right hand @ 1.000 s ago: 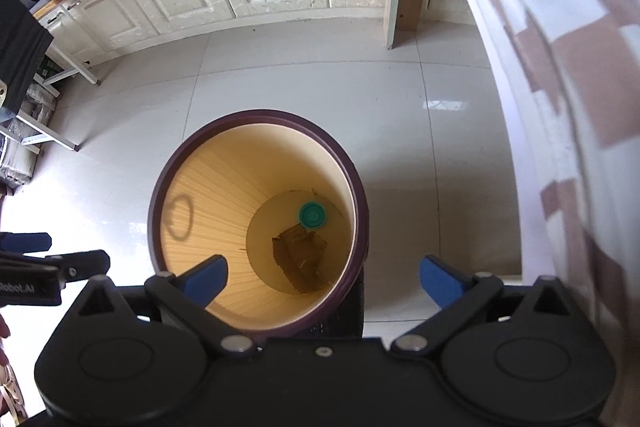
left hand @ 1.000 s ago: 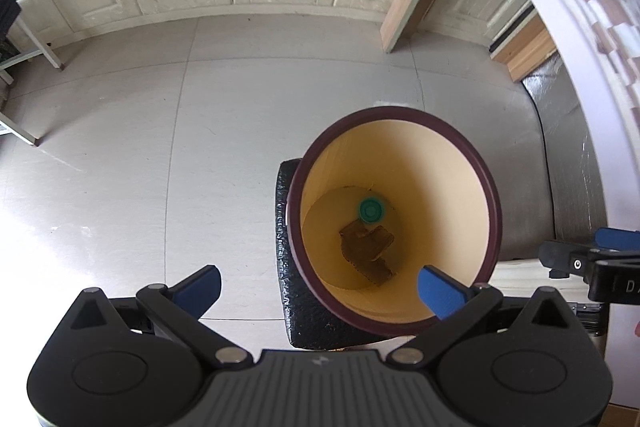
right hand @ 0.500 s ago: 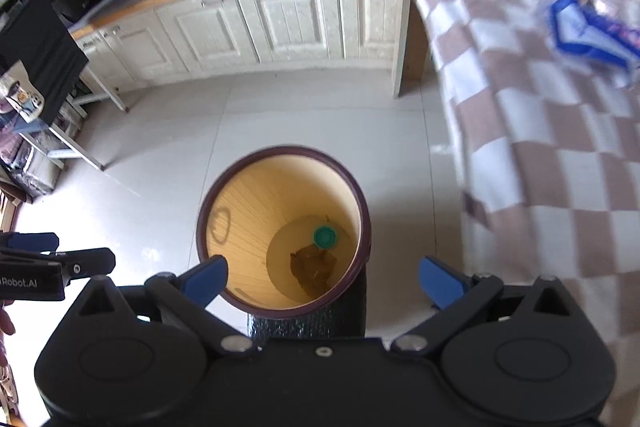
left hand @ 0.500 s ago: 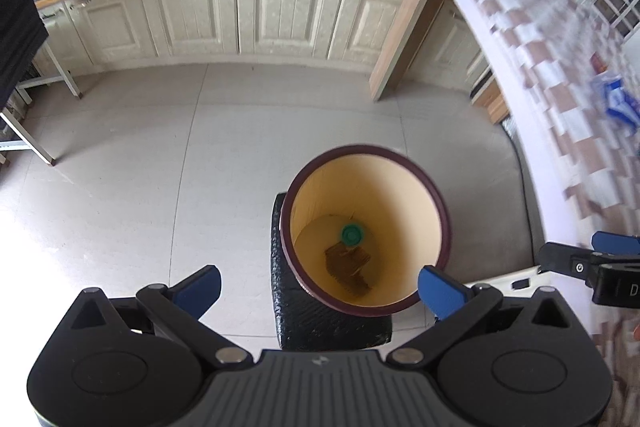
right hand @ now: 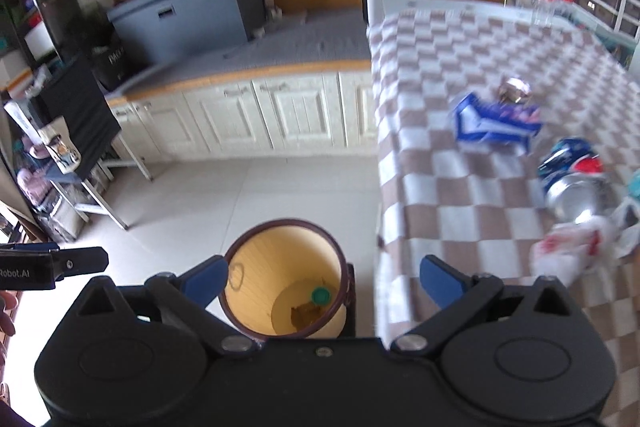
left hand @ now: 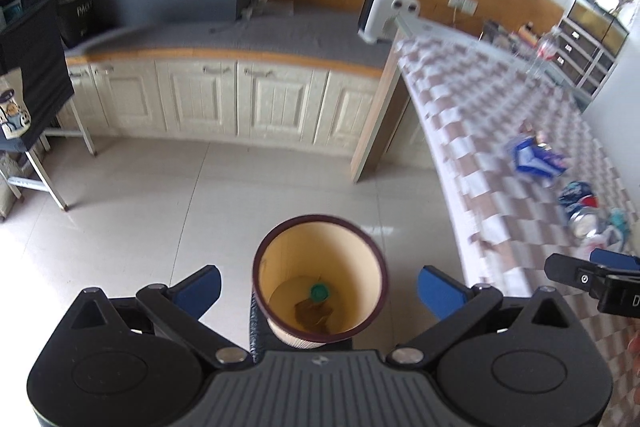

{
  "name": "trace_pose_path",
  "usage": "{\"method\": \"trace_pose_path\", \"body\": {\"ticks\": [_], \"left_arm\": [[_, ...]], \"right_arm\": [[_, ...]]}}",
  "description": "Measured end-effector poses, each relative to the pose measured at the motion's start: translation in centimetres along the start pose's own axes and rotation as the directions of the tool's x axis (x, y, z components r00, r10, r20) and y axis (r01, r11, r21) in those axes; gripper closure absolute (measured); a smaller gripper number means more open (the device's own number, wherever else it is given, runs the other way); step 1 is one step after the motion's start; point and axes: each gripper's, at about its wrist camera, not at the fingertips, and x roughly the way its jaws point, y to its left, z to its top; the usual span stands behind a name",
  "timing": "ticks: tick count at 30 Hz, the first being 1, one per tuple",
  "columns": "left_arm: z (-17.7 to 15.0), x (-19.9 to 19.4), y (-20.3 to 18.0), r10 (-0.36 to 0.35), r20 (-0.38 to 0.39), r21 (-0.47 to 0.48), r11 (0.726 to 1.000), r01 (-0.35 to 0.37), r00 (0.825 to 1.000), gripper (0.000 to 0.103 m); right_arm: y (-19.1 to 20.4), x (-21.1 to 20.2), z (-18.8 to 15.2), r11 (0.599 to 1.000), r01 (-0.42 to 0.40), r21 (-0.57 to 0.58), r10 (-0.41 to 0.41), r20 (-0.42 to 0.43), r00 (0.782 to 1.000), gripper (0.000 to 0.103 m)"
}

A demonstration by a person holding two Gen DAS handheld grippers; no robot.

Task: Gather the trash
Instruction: 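Withdraw both open grippers from the bin back toward the table, then grasp the yellow cigarette box with the right gripper while the left grasps the white plastic bag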

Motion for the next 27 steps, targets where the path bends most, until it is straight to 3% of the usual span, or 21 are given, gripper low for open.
{"method": "trace_pose_path", "body": {"ticks": [6,15,27], "left_arm": [[-1.9,-4.2,-4.7,-0.012,0.093,0.016,1.000,0.010,0.996,0.000],[-4.8,-8.2,-13.1,-0.071,0.199,0.072,0.996,0.057,0.977,0.000],[-6.0,-8.3,-24.2,-0.216,0.197,0.233,0.958,0.168,0.956,0.000]], "right_arm": [[-3.3,-6.1,-1.1,1.000,-0.009,-0.002,0.009,0.113,0.994,0.000],[-9.7,-14.9,-4.6,1.000,0.023,0.008,-0.024,0.254,0.967,0.000],[-19.0,-22.4,-9.2,0.986,0.141,0.090,-0.163,0.327,0.931,0.000]]}}
